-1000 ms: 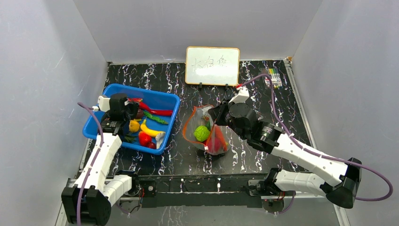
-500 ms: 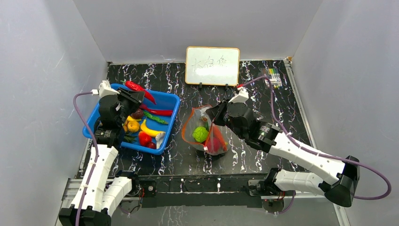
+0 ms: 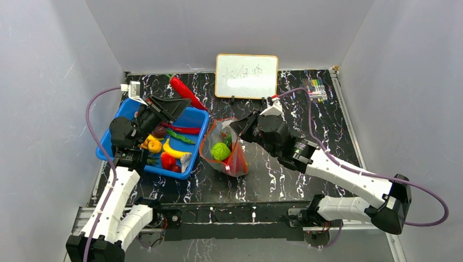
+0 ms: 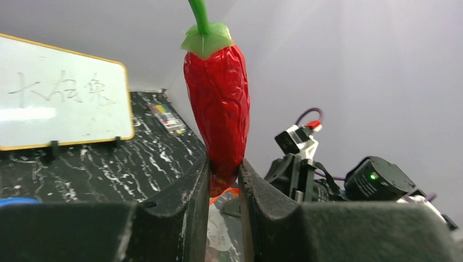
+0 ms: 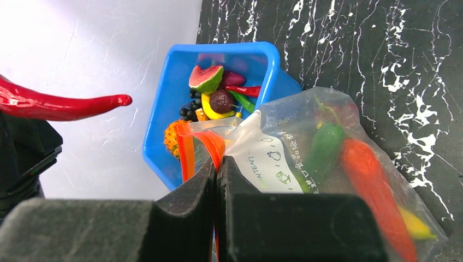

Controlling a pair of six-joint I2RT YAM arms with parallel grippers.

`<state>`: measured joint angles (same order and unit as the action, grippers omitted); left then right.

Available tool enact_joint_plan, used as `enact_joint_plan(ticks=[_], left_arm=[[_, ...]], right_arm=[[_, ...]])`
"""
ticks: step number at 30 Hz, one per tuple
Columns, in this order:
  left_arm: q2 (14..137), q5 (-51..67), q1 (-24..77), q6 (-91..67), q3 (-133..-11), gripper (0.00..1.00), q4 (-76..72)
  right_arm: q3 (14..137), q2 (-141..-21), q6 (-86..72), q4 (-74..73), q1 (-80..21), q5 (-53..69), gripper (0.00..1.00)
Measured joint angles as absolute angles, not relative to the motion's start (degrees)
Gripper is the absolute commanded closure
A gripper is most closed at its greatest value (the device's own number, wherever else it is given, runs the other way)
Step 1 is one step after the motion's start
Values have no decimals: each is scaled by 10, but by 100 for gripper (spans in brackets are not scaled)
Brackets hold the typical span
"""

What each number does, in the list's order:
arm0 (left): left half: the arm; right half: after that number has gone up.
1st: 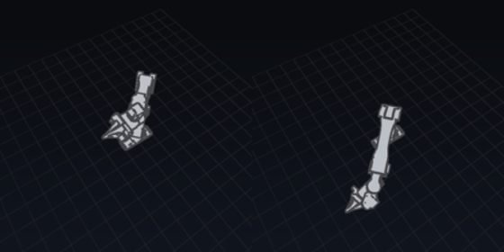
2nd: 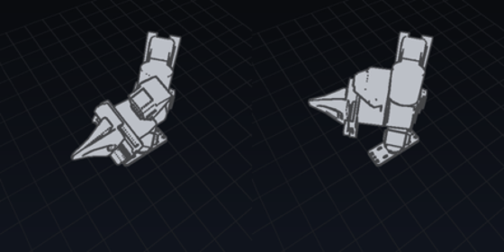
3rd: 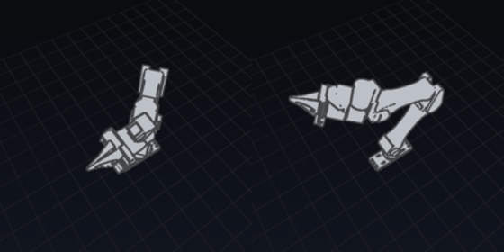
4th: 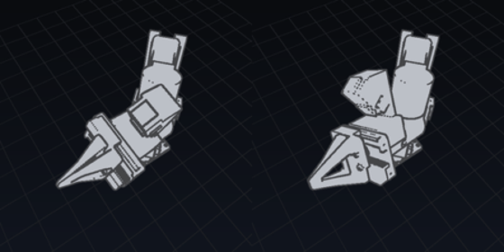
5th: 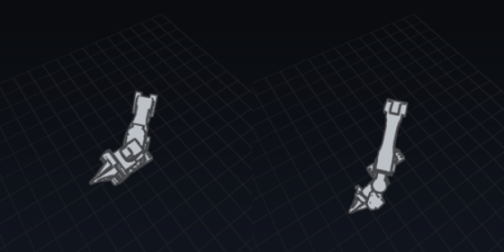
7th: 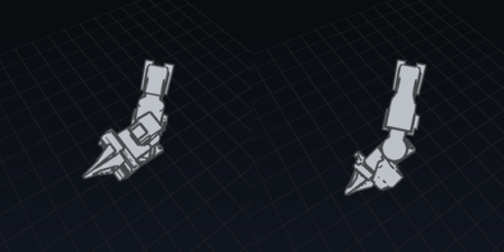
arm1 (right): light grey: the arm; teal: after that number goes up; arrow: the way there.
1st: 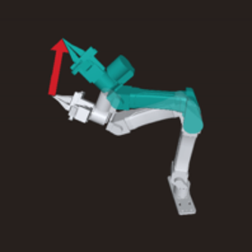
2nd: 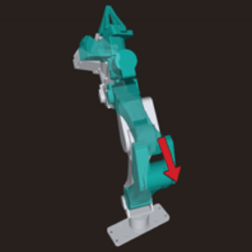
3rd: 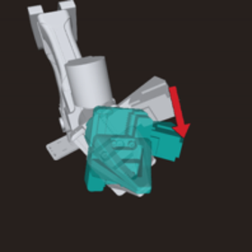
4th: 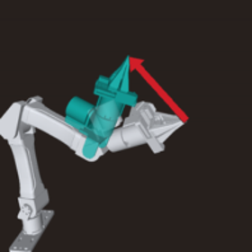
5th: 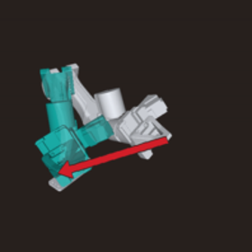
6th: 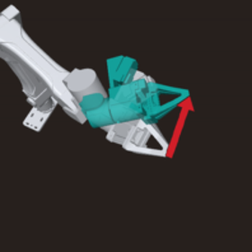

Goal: Place the food in the zip-top bag and seal the zipper
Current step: Place the fake vegetable in the zipper food storage bag.

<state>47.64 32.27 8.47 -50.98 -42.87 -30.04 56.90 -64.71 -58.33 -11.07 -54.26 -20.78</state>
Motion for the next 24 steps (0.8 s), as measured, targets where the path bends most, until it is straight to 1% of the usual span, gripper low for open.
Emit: enact_joint_plan(ticks=[5,13,24], left_arm=[[484,349,121,-529,-395,100,-357],[487,388,189,-522,-376,100,-395],[517,403,208,-481,-339,100,-392]], right_arm=[[572,-655,-588,-104,-543,-208,100],[576,-662,-591,-102,-543,-209,100],[576,-662,-595,-97,-543,-208,100]])
